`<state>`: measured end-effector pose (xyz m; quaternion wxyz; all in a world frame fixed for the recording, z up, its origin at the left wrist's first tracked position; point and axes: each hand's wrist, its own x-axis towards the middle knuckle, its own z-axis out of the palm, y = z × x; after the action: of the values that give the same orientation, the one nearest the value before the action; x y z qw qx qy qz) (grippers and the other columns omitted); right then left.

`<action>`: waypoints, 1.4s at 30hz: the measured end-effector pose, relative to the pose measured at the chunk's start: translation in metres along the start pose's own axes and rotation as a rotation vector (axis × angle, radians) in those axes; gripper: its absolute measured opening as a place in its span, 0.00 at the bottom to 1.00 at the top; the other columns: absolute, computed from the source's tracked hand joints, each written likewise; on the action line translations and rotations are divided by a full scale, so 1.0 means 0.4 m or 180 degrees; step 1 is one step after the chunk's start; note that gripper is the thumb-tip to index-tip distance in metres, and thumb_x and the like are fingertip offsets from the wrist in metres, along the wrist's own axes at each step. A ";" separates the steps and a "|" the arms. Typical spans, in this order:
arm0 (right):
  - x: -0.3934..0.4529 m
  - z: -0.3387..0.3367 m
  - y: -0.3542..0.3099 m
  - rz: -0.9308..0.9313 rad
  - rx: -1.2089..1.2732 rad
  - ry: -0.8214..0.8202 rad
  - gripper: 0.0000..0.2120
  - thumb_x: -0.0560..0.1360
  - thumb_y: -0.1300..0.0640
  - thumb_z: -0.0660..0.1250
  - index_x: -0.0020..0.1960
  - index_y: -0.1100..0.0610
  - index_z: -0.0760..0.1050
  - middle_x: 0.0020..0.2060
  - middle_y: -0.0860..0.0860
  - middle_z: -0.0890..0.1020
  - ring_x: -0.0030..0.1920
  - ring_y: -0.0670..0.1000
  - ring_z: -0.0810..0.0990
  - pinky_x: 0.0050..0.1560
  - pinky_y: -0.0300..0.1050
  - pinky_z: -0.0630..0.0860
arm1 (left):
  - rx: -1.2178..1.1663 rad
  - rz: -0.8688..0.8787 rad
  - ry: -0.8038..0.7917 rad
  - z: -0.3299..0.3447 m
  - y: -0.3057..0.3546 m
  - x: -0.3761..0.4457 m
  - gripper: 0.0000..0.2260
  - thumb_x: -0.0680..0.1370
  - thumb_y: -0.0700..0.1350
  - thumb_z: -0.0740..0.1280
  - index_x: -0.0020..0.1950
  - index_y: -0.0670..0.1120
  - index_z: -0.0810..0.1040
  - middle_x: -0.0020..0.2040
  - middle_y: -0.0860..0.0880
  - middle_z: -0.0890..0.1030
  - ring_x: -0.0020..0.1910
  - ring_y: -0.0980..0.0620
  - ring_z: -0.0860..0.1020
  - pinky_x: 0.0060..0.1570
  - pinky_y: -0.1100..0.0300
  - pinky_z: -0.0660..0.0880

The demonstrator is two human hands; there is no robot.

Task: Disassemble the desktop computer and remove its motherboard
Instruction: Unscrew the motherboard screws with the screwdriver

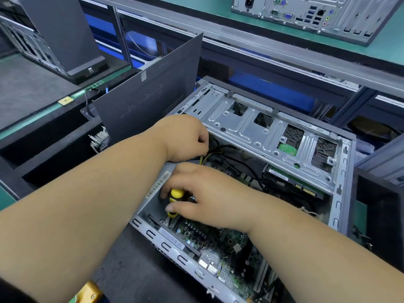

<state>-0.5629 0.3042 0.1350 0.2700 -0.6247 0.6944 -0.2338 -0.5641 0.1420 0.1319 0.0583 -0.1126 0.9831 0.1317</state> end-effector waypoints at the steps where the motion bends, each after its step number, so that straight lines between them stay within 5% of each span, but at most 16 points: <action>1: 0.000 0.002 -0.002 0.0009 0.0023 -0.0020 0.13 0.74 0.51 0.71 0.57 0.54 0.79 0.52 0.50 0.74 0.52 0.50 0.74 0.55 0.50 0.73 | -0.0002 0.0006 -0.0012 -0.001 0.000 0.000 0.08 0.70 0.53 0.63 0.40 0.57 0.82 0.36 0.55 0.81 0.37 0.54 0.78 0.41 0.53 0.79; 4: 0.000 0.002 -0.005 0.0027 -0.0041 0.0065 0.15 0.73 0.50 0.73 0.58 0.53 0.79 0.51 0.48 0.73 0.50 0.48 0.73 0.53 0.50 0.73 | -0.0013 0.0004 -0.0047 -0.003 0.000 0.000 0.07 0.70 0.52 0.63 0.39 0.57 0.82 0.35 0.56 0.81 0.37 0.55 0.77 0.41 0.53 0.79; 7: -0.003 -0.008 -0.005 0.0017 0.0069 0.0338 0.15 0.70 0.59 0.73 0.56 0.52 0.75 0.47 0.44 0.75 0.42 0.40 0.70 0.46 0.45 0.72 | -0.0037 0.0016 -0.0052 -0.004 0.000 -0.001 0.07 0.70 0.52 0.63 0.39 0.57 0.82 0.36 0.56 0.81 0.38 0.55 0.77 0.42 0.53 0.79; 13: -0.007 -0.009 -0.006 -0.0163 0.0327 0.0319 0.07 0.70 0.59 0.74 0.47 0.54 0.79 0.46 0.46 0.74 0.44 0.44 0.72 0.49 0.46 0.74 | -0.0013 0.0053 -0.0108 -0.006 0.001 0.000 0.08 0.71 0.52 0.63 0.40 0.56 0.82 0.37 0.55 0.82 0.38 0.54 0.78 0.42 0.52 0.79; 16: -0.002 -0.009 -0.004 -0.0040 0.0384 0.0312 0.11 0.71 0.57 0.75 0.52 0.52 0.80 0.47 0.46 0.75 0.46 0.45 0.74 0.51 0.47 0.74 | -0.0016 0.0053 -0.0089 -0.006 0.001 0.000 0.07 0.71 0.52 0.63 0.39 0.56 0.82 0.37 0.55 0.82 0.38 0.54 0.78 0.42 0.52 0.79; 22: -0.008 -0.017 -0.001 0.0196 0.0691 0.0346 0.16 0.68 0.66 0.72 0.51 0.49 0.80 0.41 0.39 0.81 0.36 0.43 0.78 0.40 0.42 0.77 | -0.0011 0.0058 -0.0069 -0.008 0.000 -0.002 0.07 0.70 0.52 0.63 0.39 0.57 0.81 0.38 0.56 0.81 0.39 0.55 0.78 0.42 0.52 0.79; 30: -0.002 -0.015 -0.003 0.0063 0.0737 0.0291 0.05 0.72 0.59 0.73 0.47 0.53 0.80 0.42 0.43 0.82 0.43 0.43 0.79 0.50 0.48 0.77 | -0.0037 0.0023 -0.0011 -0.005 0.003 -0.003 0.07 0.70 0.52 0.63 0.39 0.57 0.82 0.37 0.57 0.81 0.38 0.56 0.77 0.41 0.55 0.78; 37: -0.007 -0.021 -0.006 0.0009 0.0679 0.0461 0.11 0.66 0.61 0.77 0.45 0.55 0.78 0.42 0.46 0.79 0.38 0.47 0.79 0.44 0.51 0.77 | -0.0006 0.0004 -0.0072 -0.008 0.005 -0.004 0.07 0.70 0.52 0.62 0.38 0.58 0.81 0.37 0.56 0.81 0.40 0.55 0.77 0.42 0.53 0.78; 42: -0.008 -0.019 -0.005 0.0081 0.0743 0.0459 0.13 0.67 0.68 0.69 0.48 0.55 0.81 0.43 0.46 0.80 0.37 0.48 0.79 0.44 0.51 0.78 | 0.0004 0.0001 -0.0075 -0.009 0.006 -0.004 0.08 0.70 0.52 0.62 0.39 0.58 0.81 0.38 0.56 0.81 0.40 0.55 0.78 0.43 0.53 0.78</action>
<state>-0.5661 0.3072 0.1421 0.2932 -0.5617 0.6879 -0.3539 -0.5634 0.1438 0.1361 0.0700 -0.1108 0.9825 0.1325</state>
